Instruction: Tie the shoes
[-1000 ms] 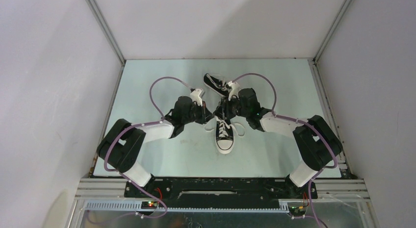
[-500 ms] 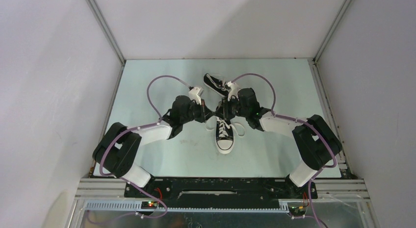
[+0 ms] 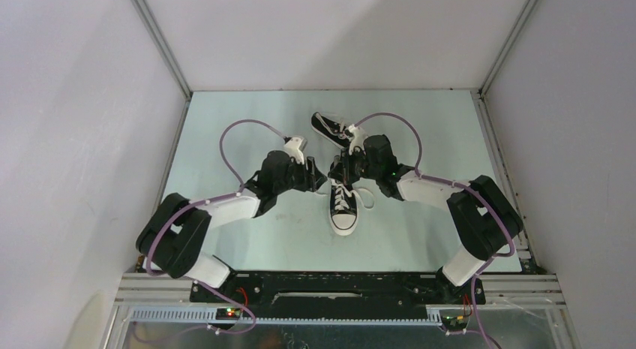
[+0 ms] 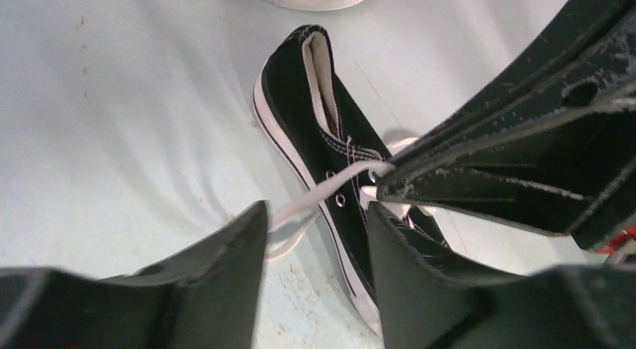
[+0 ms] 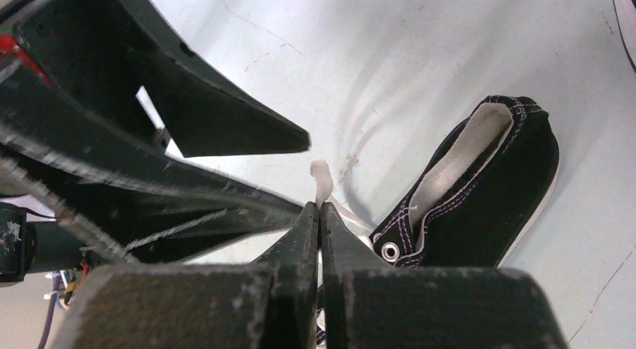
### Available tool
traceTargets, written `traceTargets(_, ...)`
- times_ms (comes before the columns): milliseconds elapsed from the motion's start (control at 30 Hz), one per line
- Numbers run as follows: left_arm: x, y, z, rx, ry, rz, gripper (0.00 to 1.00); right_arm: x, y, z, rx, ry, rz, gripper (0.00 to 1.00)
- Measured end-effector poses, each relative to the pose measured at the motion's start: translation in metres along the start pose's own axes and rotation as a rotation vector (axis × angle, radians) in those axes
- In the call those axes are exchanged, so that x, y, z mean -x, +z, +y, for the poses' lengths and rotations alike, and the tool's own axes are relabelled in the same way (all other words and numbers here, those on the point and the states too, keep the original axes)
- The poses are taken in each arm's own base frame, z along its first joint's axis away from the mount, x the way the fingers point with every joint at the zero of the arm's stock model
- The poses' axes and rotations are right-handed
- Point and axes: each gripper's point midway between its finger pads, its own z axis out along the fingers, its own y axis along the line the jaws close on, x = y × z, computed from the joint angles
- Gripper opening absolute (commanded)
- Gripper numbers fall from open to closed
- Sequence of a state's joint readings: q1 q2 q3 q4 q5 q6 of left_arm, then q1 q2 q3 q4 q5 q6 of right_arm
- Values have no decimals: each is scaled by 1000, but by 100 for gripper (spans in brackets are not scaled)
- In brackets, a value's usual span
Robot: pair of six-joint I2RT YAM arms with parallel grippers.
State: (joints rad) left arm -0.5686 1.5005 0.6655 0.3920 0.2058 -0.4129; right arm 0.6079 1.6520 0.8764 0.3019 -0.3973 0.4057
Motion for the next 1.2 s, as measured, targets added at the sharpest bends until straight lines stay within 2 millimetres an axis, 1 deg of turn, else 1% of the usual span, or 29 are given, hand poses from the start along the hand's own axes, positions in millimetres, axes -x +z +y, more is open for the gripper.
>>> traceTargets(33,-1,-3,2,14,4,-3,67,0,0,-1,-2,5,-1,0)
traceTargets(67,-3,-7,1,20,7,-7,76,1,0,-1,-4,8,-2,0)
traceTargets(100,-3,-10,0,25,18,-15,92,1,0,-1,-4,10,-3,0)
traceTargets(167,-2,-15,-8,23,47,-32,99,4,-1,-2,-5,16,-8,0)
traceTargets(233,-1,-16,-17,15,97,-45,100,7,-1,-1,-5,23,-10,0)
traceTargets(300,-4,-16,-28,9,146,-47,100,11,0,1,-1,28,-15,0)
traceTargets(400,-7,-14,-35,24,218,-42,100,13,0,3,5,31,-18,0)
traceTargets(467,-4,-12,-35,43,252,-45,100,13,-1,3,7,35,-13,0)
traceTargets(633,6,-3,-25,105,311,-53,99,10,-1,6,25,41,-1,0)
traceTargets(733,6,3,-23,111,345,-42,90,10,-2,7,33,45,2,0)
traceTargets(767,5,5,-23,111,355,-36,84,10,-2,6,32,47,1,0)
traceTargets(800,4,8,-22,111,369,-27,81,11,-2,6,31,50,1,0)
traceTargets(833,3,10,-22,109,375,-19,72,11,-2,6,32,52,0,0)
traceTargets(867,2,12,-22,108,383,-13,67,11,-2,6,32,54,0,0)
traceTargets(900,1,13,-21,107,392,-6,58,11,-2,6,34,55,1,0)
traceTargets(967,0,14,-21,107,403,2,49,12,-2,7,37,56,0,0)
traceTargets(1000,0,14,-21,107,409,5,48,12,-2,7,37,57,0,0)
traceTargets(1067,0,14,-21,108,415,9,39,13,-2,7,38,57,-1,0)
traceTargets(1133,0,14,-22,105,418,14,21,14,-2,7,39,58,-5,0)
traceTargets(1167,0,14,-22,104,417,16,17,14,-2,8,40,57,-7,0)
traceTargets(1200,-1,15,-23,102,421,22,9,15,-2,7,40,56,-10,1)
